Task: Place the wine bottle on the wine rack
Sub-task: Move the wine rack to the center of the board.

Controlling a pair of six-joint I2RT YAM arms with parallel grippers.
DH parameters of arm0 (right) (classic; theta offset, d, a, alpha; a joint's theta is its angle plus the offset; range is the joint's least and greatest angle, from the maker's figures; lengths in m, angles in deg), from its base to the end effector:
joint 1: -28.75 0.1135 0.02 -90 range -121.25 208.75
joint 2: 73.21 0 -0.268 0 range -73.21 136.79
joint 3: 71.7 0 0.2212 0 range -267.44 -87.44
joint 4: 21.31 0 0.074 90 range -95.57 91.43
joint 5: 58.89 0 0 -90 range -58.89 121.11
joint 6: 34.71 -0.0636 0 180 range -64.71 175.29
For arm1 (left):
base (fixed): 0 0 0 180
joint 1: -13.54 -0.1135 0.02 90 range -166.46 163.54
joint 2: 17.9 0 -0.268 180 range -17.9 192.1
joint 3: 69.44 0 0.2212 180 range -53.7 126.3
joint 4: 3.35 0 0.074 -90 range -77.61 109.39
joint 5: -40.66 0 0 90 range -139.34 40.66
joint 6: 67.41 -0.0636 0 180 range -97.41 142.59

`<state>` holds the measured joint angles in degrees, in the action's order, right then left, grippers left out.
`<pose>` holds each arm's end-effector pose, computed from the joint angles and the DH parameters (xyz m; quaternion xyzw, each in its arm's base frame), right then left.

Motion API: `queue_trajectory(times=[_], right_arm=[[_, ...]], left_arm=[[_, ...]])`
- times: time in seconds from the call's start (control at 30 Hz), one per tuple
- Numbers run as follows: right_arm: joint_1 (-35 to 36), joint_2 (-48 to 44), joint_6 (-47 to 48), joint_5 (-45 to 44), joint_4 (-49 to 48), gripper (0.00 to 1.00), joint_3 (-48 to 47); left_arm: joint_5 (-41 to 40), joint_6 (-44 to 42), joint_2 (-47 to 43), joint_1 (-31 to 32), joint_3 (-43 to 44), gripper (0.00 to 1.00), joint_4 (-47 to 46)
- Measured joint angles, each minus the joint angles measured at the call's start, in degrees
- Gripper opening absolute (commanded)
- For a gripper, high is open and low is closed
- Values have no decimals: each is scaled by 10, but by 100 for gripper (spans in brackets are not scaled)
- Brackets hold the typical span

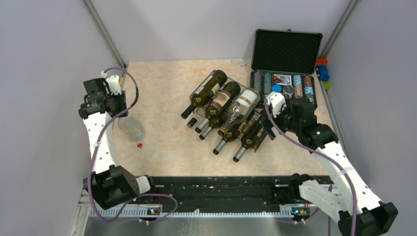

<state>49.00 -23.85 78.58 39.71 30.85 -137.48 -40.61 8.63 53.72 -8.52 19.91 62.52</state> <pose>0.1550 0.0673 0.2994 -0.3609 0.8115 0.0546 0.4563 0.2238 0.0803 0.3333 -0.0387 0.9309 0.0425 0.3607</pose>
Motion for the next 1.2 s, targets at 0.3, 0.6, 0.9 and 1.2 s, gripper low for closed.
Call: queue_trajectory(times=[0.3,0.6,0.9,1.2], right_arm=[[-67,25,11,45,83,92,-44],[-88,32,54,50,174,87,-100],[-93,82,76,62,183,82,-51],[-95,183,84,120,149,80,-51]], left_arm=[[20,-23,-7,0,-5,11,1],[44,-55,-6,0,0,0,17],[102,-75,-6,2,11,0,70],[135,-99,-11,40,28,0,144]])
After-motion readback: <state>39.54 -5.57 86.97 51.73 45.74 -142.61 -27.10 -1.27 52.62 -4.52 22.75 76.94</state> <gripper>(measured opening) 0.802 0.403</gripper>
